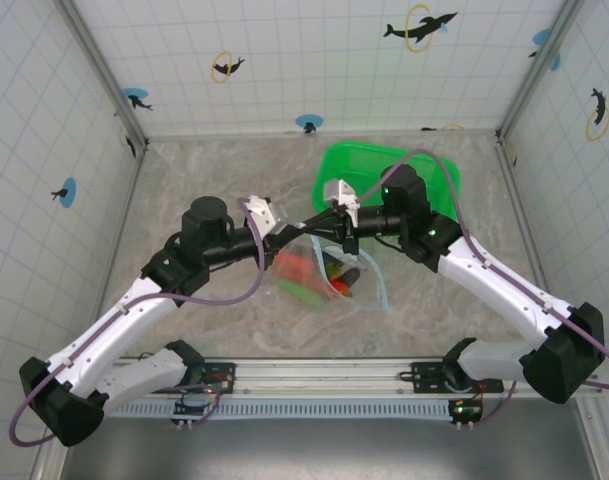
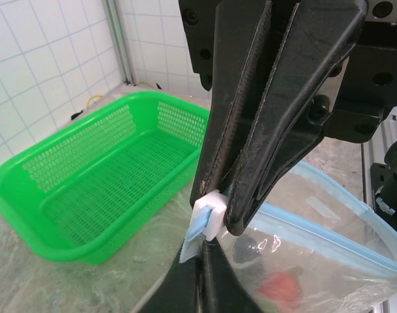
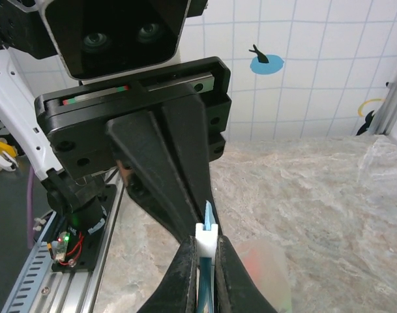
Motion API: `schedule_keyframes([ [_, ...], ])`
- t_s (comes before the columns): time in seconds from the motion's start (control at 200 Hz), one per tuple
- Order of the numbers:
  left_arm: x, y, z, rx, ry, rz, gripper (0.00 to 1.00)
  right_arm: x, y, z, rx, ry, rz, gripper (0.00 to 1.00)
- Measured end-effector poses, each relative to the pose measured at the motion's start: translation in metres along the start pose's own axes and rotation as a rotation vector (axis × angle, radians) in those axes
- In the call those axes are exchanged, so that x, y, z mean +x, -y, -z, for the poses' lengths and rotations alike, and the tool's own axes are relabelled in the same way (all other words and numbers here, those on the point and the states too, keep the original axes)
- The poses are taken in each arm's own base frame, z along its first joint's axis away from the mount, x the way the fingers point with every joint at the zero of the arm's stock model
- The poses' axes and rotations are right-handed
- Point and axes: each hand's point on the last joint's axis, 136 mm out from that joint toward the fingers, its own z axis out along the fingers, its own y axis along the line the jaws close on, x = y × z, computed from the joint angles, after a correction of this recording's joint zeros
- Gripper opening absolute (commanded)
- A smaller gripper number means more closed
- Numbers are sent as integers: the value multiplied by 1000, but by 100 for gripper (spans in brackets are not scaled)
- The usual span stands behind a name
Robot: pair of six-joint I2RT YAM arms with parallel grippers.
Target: Place the food in the zip-top bag and seal the zipper
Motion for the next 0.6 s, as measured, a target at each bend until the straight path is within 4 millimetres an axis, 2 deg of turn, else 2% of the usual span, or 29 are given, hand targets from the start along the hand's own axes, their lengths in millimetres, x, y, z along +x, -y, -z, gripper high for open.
schedule_keyframes([
  [0.125,1,-2,0,-11,-4,-8,42,-1,0,0,-1,2,1,0],
  [0.215,0,-3,1,-23,-5,-26,43,-2,-1,0,-7,9,3,0],
  [0.44,3,1,3,0,-29,-110,35,-5,-8,1,-51,23,-13,0],
  [0.595,3,5,2,30,-36,-178,24,-6,-11,2,-70,28,-16,0],
])
